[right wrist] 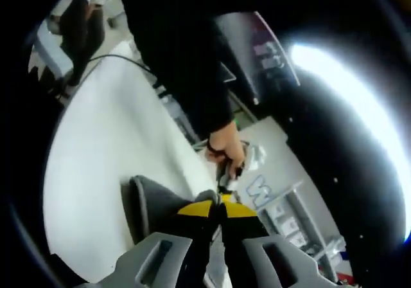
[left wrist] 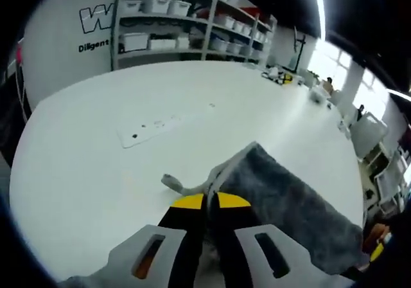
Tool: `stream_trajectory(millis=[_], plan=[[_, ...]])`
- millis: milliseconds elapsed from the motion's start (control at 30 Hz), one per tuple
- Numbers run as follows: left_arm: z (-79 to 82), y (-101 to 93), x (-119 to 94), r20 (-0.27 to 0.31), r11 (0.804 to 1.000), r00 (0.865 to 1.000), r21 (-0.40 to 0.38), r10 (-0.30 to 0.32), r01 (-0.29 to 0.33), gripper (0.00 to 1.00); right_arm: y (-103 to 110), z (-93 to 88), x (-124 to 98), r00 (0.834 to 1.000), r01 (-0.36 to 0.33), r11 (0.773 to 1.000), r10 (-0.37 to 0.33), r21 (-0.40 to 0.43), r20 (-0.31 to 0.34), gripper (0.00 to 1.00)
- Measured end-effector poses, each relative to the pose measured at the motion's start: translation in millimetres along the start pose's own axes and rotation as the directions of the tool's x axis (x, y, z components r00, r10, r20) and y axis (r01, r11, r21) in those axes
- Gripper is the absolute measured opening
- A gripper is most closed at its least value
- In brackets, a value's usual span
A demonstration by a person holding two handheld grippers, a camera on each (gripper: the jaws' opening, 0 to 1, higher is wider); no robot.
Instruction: Open the folded towel by lifting each exposed corner and separating the folded layers until the towel lies flat within the target outline without major curled edges
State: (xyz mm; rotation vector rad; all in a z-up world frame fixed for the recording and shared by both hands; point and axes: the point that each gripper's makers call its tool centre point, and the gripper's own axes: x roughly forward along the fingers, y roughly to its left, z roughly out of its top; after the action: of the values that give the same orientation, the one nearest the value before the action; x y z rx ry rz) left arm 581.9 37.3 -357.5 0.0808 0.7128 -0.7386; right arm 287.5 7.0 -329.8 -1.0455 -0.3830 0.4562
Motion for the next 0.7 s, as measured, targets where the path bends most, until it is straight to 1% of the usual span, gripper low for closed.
stream_trajectory(millis=[67, 167, 267, 333, 533, 567, 600, 700], plan=[[1.2, -0.1, 0, -0.003, 1.0, 1.0, 0.004, 0.006, -0.006, 0.03, -3, -0.5, -1, 1.0, 0.007, 1.0, -0.007, -0.002, 0.0, 0.0], [9.8, 2.5, 0, 0.002, 1.0, 1.0, 0.018, 0.014, -0.014, 0.03, -9, -1.6, -2, 1.0, 0.02, 1.0, -0.02, 0.001, -0.002, 0.0], [15.3, -1.2, -1, 0.005, 0.999, 1.0, 0.03, 0.017, -0.017, 0.03, -13, -4.5, -4, 0.999, 0.032, 0.999, -0.032, -0.001, -0.008, 0.0], [16.0, -5.5, -2, 0.007, 0.999, 1.0, 0.035, 0.02, -0.021, 0.03, -15, -6.1, -5, 0.999, 0.037, 0.999, -0.037, -0.001, -0.01, 0.0], [16.2, -9.6, -2, 0.004, 0.999, 1.0, 0.03, 0.03, -0.03, 0.03, -24, -9.8, -10, 0.998, 0.057, 0.998, -0.056, 0.007, -0.016, 0.0], [17.4, -11.8, -2, 0.007, 0.999, 1.0, 0.025, 0.028, -0.028, 0.03, -26, -10.5, -11, 0.998, 0.06, 0.998, -0.06, 0.008, -0.017, 0.0], [16.3, -20.4, -2, 0.009, 0.999, 1.0, 0.023, 0.026, -0.027, 0.03, -28, -11.6, -11, 0.998, 0.066, 0.998, -0.065, 0.009, -0.019, 0.0], [20.3, -29.0, -1, 0.008, 0.998, 1.0, 0.052, 0.028, -0.029, 0.03, -31, -14.4, -12, 0.997, 0.073, 0.997, -0.073, 0.011, -0.024, 0.0]])
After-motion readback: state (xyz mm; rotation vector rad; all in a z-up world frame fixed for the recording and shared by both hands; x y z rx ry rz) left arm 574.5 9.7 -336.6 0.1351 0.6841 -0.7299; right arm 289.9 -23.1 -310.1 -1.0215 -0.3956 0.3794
